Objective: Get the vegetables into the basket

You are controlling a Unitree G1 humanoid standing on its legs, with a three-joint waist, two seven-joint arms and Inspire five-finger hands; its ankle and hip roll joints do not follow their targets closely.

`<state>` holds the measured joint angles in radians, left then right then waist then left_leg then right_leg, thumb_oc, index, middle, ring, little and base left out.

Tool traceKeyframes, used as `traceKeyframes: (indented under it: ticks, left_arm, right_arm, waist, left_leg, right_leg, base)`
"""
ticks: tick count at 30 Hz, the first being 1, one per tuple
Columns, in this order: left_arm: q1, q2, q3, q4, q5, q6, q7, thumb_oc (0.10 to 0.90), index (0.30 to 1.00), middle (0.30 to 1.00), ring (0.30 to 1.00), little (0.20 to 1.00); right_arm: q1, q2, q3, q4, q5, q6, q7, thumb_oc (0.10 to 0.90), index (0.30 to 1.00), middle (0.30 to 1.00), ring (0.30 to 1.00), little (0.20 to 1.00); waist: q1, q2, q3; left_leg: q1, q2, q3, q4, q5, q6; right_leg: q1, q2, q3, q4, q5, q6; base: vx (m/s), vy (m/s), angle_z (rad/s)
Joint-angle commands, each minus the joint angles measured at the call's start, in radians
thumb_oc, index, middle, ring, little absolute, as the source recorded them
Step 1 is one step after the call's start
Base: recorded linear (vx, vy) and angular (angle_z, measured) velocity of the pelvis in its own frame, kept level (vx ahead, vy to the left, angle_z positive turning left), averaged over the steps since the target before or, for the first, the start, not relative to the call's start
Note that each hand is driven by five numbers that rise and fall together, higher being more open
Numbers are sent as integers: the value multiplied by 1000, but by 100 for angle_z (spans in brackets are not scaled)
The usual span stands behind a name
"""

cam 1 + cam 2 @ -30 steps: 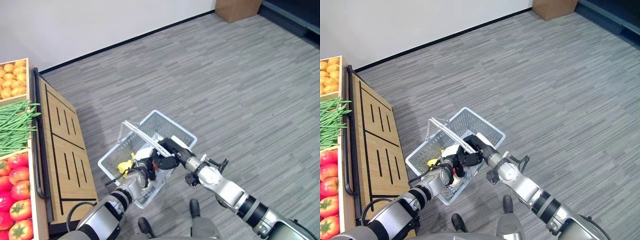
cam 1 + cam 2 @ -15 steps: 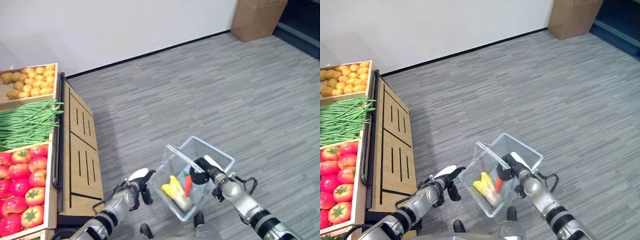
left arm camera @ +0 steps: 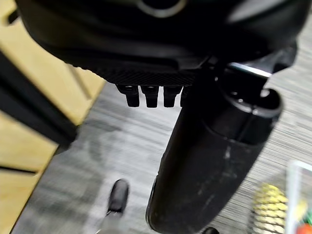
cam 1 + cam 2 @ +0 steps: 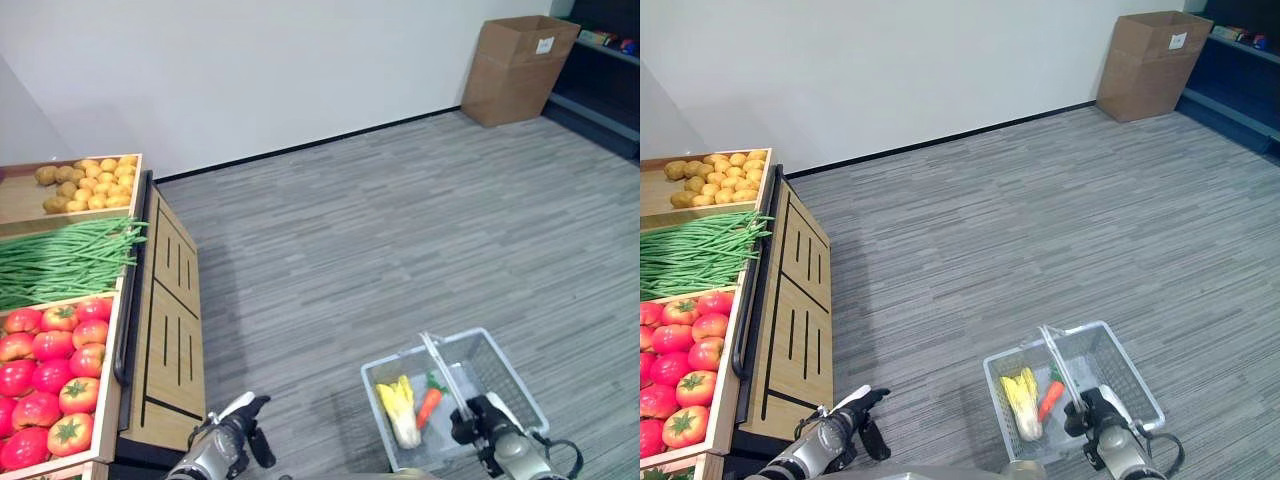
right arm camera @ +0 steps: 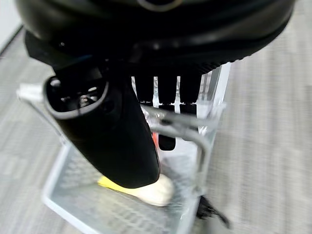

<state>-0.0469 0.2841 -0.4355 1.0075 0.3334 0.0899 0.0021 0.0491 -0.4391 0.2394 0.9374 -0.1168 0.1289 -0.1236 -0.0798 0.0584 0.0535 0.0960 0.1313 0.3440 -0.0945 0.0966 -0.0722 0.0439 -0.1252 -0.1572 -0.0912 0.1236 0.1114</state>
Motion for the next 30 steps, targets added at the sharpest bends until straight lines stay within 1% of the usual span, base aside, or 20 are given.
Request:
traceKeyframes:
  ticks: [1, 3, 7, 8, 9, 10, 11, 17, 19, 23, 30]
  left_arm:
    - [-93, 10, 22, 37, -10, -20, 37, 900, 1000, 1000, 1000, 1000]
    - [-88, 5, 43, 93, -13, -16, 45, 900, 1000, 1000, 1000, 1000]
    - [-78, -4, 76, 148, -38, -14, 52, 900, 1000, 1000, 1000, 1000]
    - [-56, -23, 147, 245, -95, -2, 54, 900, 1000, 1000, 1000, 1000]
    - [-56, -23, 148, 246, -96, -2, 54, 900, 1000, 1000, 1000, 1000]
    - [-45, -25, 172, 265, -116, 3, 56, 900, 1000, 1000, 1000, 1000]
    - [-27, -34, 223, 296, -175, 8, 61, 900, 1000, 1000, 1000, 1000]
    - [-1, -43, 282, 337, -225, 12, 80, 900, 1000, 1000, 1000, 1000]
    - [2, -45, 291, 336, -244, 10, 89, 900, 1000, 1000, 1000, 1000]
    - [-2, -49, 271, 327, -226, 5, 92, 900, 1000, 1000, 1000, 1000]
    - [-14, -56, 243, 312, -215, -2, 100, 900, 1000, 1000, 1000, 1000]
  right_arm:
    - [-113, -26, -12, -9, -54, -55, -62, 400, 300, 300, 300, 300]
    - [-96, -17, -15, 65, -65, -50, -61, 400, 300, 300, 300, 300]
    - [-88, -1, -5, 124, -71, -49, -50, 400, 300, 300, 300, 300]
    - [-76, 39, -9, 212, -47, -51, -35, 400, 300, 300, 300, 300]
    - [-77, 39, -8, 214, -46, -52, -35, 400, 300, 300, 300, 300]
    - [-73, 49, -10, 229, -40, -52, -31, 400, 300, 300, 300, 300]
    - [-66, 73, -18, 257, -24, -55, -25, 400, 300, 300, 300, 300]
    - [-49, 118, -31, 321, 27, -64, -20, 400, 300, 300, 300, 300]
    - [-48, 129, -38, 339, 44, -63, -22, 400, 300, 300, 300, 300]
    - [-38, 137, -57, 364, 79, -62, -24, 400, 300, 300, 300, 300]
    - [-37, 141, -59, 376, 91, -66, -32, 400, 300, 300, 300, 300]
  waist:
    - [4, -15, -12]
    - [0, -20, -15]
    - [-1, -25, -17]
    - [2, -32, -22]
    - [1, -32, -22]
    - [2, -34, -23]
    - [6, -36, -25]
    - [14, -42, -27]
    - [16, -43, -27]
    - [16, -44, -26]
    - [13, -49, -24]
  left_leg:
    - [19, -10, -53, 15, -62, -29]
    - [21, -11, -50, 14, -63, -27]
    - [21, -10, -48, 13, -62, -27]
    - [22, -12, -49, 10, -60, -26]
    - [21, -12, -49, 10, -61, -26]
    - [21, -13, -49, 9, -60, -25]
    - [19, -14, -52, 7, -58, -25]
    - [9, -18, -60, 7, -53, -24]
    - [2, -20, -64, 7, -52, -24]
    - [-9, -22, -67, 7, -48, -24]
    - [-16, -24, -66, 7, -48, -26]
  right_leg:
    - [18, -20, 35, 42, -98, 38]
    - [15, -19, 40, 45, -97, 37]
    - [12, -19, 43, 43, -95, 38]
    - [10, -18, 45, 39, -91, 37]
    - [10, -18, 45, 39, -91, 37]
    - [9, -19, 45, 38, -89, 36]
    - [9, -18, 44, 37, -89, 35]
    - [8, -19, 37, 32, -84, 33]
    - [7, -20, 34, 31, -82, 34]
    - [3, -21, 23, 30, -79, 36]
    - [4, -24, 9, 30, -76, 38]
  base:
    - [0, 13, -3]
    - [-3, 6, -4]
    - [-2, 1, -2]
    - [0, 0, 0]
    - [0, 0, 0]
    - [-19, -8, -5]
    - [-19, -8, -4]
    - [-9, -1, 1]
    - [-22, 0, 3]
    - [-16, 4, 3]
    - [-11, 0, 5]
